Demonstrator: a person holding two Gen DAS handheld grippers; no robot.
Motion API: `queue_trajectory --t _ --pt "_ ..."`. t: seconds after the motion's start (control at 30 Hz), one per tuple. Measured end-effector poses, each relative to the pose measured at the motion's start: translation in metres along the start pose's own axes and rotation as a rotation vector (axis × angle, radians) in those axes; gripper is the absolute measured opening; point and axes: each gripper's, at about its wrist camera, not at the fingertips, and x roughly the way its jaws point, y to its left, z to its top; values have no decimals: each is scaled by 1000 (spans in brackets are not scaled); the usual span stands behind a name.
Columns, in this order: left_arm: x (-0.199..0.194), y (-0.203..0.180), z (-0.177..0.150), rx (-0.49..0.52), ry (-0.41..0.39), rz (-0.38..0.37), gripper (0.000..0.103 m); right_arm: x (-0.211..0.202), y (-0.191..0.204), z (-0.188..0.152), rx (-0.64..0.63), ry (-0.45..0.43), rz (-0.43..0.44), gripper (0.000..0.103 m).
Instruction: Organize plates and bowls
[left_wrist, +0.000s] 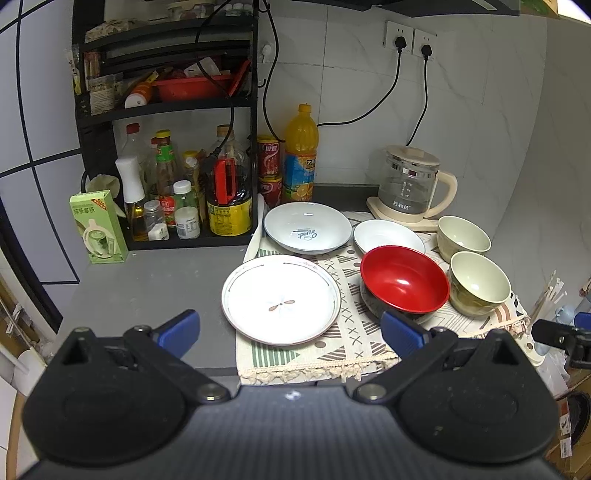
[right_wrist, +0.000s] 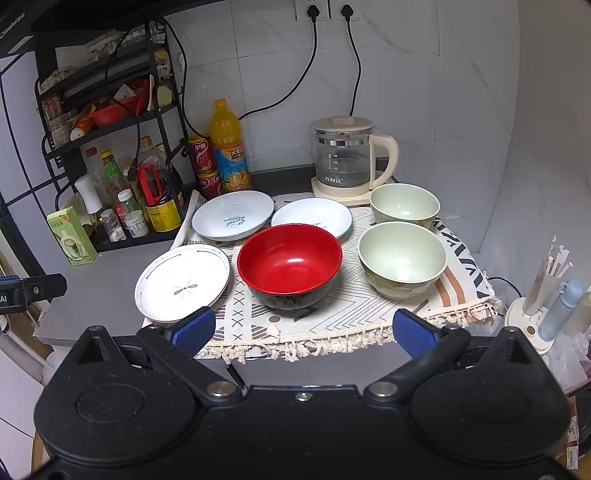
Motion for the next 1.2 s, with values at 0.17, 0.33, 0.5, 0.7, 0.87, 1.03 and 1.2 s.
queue_trajectory --t 0.17,0.33,0.5,0.7,0.87,1.03,1.2 --pt "-1 1 1 -1 1 -1 103 -1 1 0 -6 0 3 103" --pt "-4 3 -2 -5 -1 5 103 0 1 0 -8 4 3 103" --pt "-6 4 -1 -7 -8 13 103 -1 2 -1 1 4 0 103" --pt "-5 2 -3 -6 -5 12 103 -3 1 -2 -3 -2 2 103" --pt "-5 -1 -4 0 -10 5 103 -4 -1 -1 0 -8 0 103" --pt "-6 -3 -6 2 -14 1 103 -5 -1 -2 1 -9 -1 103" --pt "-7 -3 -6 0 -14 1 103 -9 0 -2 0 -18 4 103"
